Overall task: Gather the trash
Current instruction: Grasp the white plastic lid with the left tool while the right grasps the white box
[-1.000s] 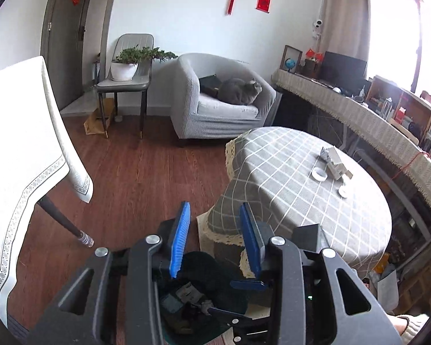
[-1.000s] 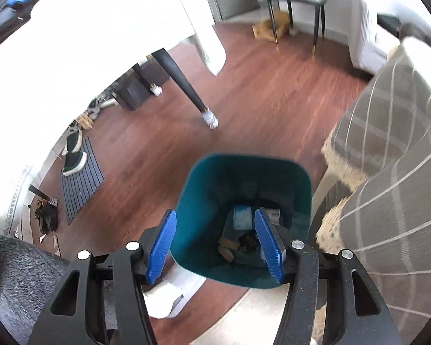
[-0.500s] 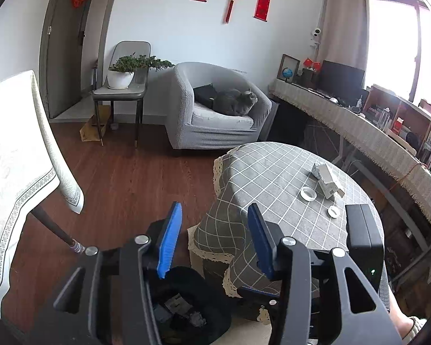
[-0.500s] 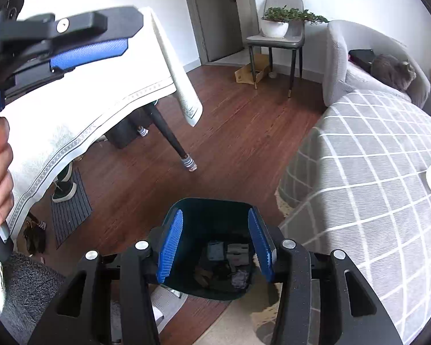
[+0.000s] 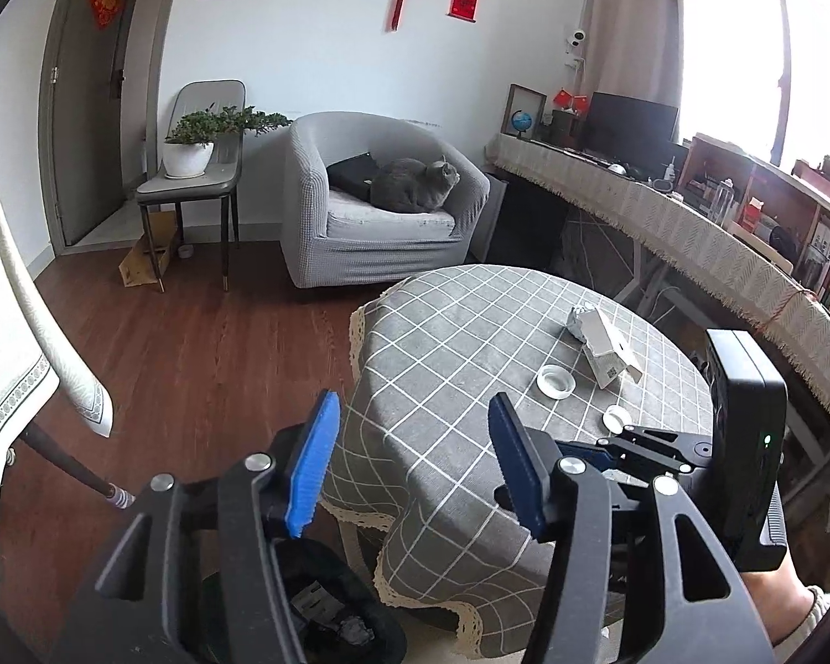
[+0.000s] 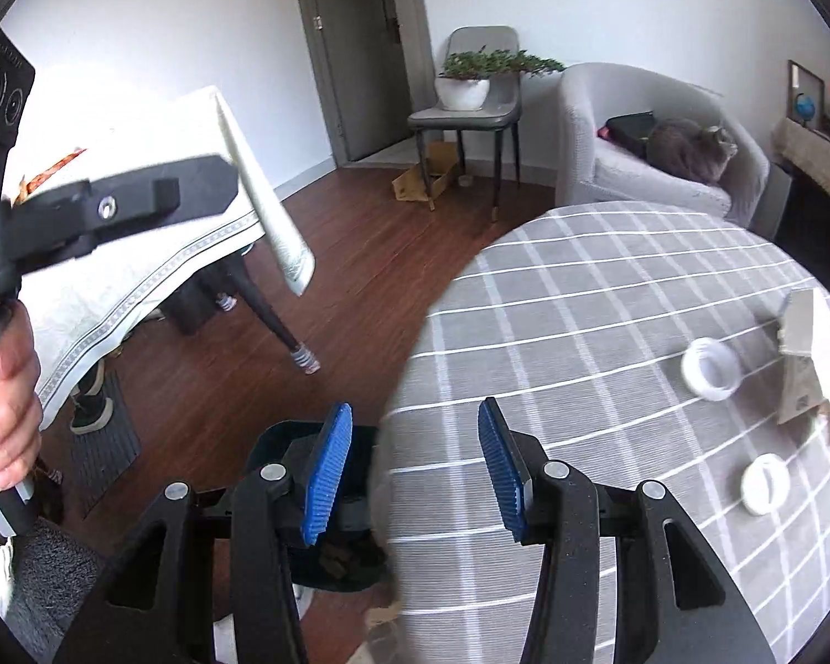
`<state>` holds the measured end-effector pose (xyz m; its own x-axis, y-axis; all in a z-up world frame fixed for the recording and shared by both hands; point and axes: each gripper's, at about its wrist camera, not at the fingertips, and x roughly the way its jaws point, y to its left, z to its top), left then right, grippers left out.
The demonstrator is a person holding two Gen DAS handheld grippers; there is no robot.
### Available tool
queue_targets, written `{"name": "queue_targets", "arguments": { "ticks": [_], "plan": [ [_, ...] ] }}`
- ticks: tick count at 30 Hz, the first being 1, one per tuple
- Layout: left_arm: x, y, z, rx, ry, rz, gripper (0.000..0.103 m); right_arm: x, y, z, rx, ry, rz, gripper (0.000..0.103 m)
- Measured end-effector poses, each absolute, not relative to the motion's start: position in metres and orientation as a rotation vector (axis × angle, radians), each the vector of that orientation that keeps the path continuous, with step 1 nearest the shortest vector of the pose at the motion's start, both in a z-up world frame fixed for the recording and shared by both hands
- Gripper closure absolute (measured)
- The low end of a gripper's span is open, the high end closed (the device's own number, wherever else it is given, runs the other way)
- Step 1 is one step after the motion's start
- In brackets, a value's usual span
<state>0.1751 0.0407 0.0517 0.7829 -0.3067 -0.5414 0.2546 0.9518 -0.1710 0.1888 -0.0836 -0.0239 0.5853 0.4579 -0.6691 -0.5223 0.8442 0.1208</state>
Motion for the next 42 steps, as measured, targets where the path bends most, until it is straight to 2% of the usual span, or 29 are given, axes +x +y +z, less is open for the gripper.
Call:
{"name": "queue_targets", "arguments": {
  "ticks": [13,23,42],
  "plan": [
    [0.222,-0.037,0.034,-0.039,0.649,-0.357,0.039,0.228,-0.18,0.003,-0.014,0.73,0.36,0.055],
    [0.256,-0.098,0.007,0.017,0.736,-0.442,0.034,0.241,-0.244,0.02,0.1,0.72,0.261,0.031],
    [0.299,-0.146,-0.026,0.123,0.812,-0.443,0.034,0.271,-0.293,0.006,0.325,0.83,0.201,0.018]
  ]
}}
